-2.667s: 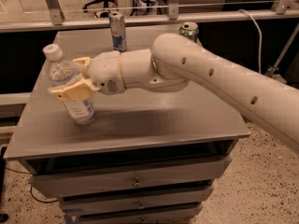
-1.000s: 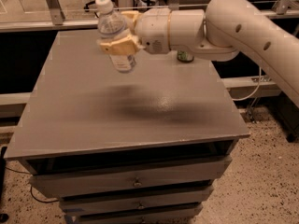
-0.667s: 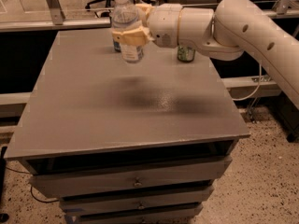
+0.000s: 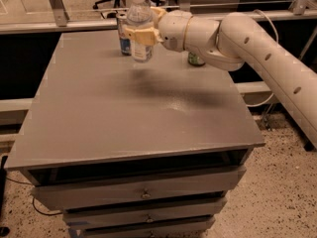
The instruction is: Move blue plastic bottle near redbull can
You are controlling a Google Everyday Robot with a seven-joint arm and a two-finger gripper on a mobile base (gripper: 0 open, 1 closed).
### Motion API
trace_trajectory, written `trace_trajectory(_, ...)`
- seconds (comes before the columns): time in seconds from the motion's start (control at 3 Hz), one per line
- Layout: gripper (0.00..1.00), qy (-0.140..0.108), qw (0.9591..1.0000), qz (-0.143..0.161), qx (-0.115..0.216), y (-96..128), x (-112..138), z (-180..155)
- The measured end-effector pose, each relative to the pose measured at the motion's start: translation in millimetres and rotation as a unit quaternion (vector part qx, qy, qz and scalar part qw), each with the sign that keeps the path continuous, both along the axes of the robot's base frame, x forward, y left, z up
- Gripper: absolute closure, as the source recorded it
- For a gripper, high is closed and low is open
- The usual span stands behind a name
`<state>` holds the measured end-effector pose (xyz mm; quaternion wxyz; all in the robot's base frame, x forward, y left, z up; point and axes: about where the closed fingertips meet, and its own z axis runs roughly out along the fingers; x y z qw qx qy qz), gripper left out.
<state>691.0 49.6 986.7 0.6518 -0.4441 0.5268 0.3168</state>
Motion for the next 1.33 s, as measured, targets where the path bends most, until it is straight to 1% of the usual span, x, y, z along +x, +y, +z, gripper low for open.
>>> trace_trajectory(0.33, 1.00, 0.022, 0.9996, -0.019, -0.006, -3, 24, -14)
trace_trajectory(0.67, 1.00, 0.046, 0.9981, -0.038, -0.017, -10, 40, -25)
trace_trajectory(1.0, 1.00, 0.061, 0.9971, -0.045, -0.013, -14, 55, -33)
trace_trajectory(1.33, 1.00, 0.070, 0.9967, -0.040, -0.008, -10, 71, -37)
